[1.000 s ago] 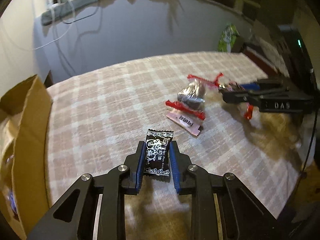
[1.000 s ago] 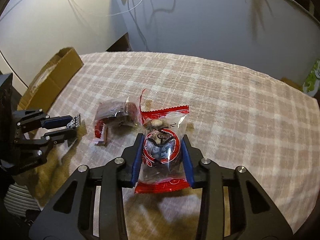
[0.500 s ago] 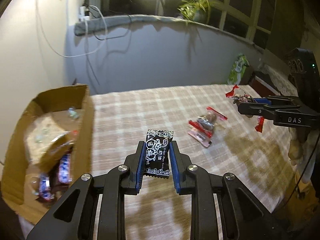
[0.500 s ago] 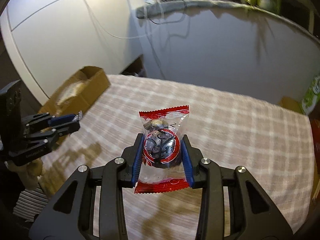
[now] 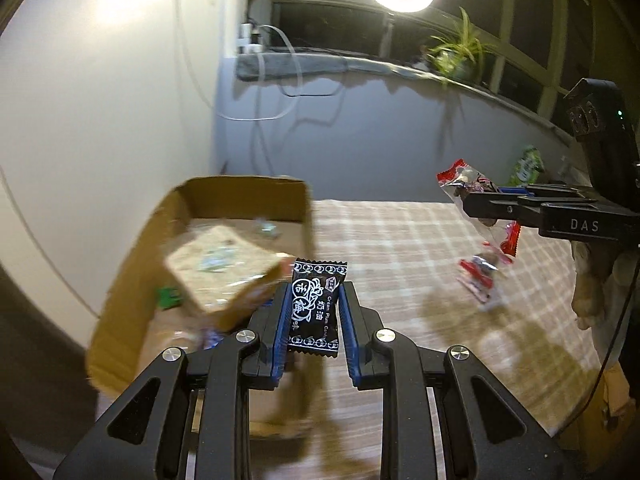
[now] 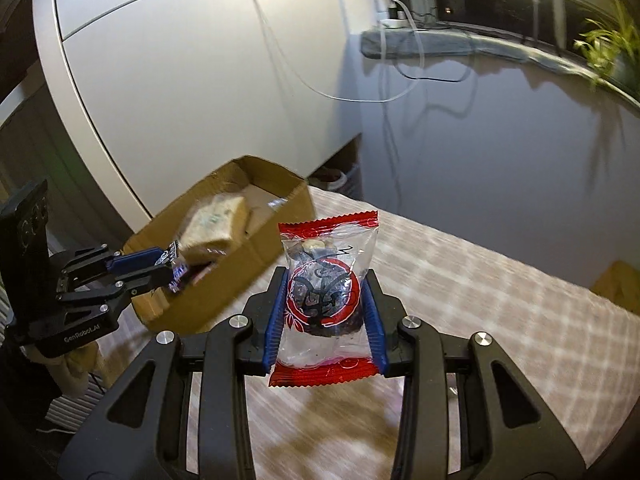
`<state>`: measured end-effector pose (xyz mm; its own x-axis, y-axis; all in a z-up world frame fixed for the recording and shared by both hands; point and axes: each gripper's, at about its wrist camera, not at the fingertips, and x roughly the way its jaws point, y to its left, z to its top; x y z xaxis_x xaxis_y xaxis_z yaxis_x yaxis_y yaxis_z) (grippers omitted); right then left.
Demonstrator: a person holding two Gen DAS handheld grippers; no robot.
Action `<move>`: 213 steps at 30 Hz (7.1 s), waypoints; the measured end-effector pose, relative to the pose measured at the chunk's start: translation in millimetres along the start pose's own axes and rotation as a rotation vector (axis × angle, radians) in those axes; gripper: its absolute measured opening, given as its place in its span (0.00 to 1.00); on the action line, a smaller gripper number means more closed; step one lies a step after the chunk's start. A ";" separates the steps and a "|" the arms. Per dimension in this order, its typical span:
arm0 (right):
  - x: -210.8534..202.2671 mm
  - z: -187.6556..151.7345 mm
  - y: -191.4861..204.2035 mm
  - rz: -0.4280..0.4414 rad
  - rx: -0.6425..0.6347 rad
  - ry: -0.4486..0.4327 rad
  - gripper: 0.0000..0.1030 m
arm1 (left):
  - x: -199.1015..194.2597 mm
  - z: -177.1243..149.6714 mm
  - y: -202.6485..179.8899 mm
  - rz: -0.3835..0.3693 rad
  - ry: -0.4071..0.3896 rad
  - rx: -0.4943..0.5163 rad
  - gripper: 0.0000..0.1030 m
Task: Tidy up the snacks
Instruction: 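Carry the black candy and red chocolate into the box and open both tools, then move both tools back to the last snacks on the table, then grasp the pink candy with the left tool while the right tool grasps the red-wrapped chocolate, then carry the pink candy and red chocolate into the box and open both tools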
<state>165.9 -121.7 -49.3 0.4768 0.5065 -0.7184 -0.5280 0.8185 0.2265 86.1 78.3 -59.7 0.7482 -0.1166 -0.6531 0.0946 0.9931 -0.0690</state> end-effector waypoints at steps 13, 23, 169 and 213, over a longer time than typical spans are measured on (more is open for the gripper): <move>61.9 42.0 55.6 0.064 -0.094 0.039 0.36 | -2.3 -3.1 53.6 0.089 -0.010 -0.073 0.21; 107.3 55.6 79.0 0.070 -0.130 0.094 0.36 | 7.1 -4.4 71.2 0.109 0.004 -0.090 0.21; -19.9 -76.3 -136.1 -0.104 -0.025 0.157 0.41 | 99.7 -1.0 -183.9 -0.126 0.137 0.141 0.17; 106.0 61.8 79.6 0.077 -0.265 0.116 0.41 | 5.6 -6.5 51.3 0.182 -0.031 -0.139 0.17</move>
<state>217.8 13.9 -66.7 0.3525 0.5177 -0.7796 -0.7322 0.6714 0.1148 90.9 128.6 -71.8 0.7648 0.0669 -0.6407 -0.1342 0.9893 -0.0569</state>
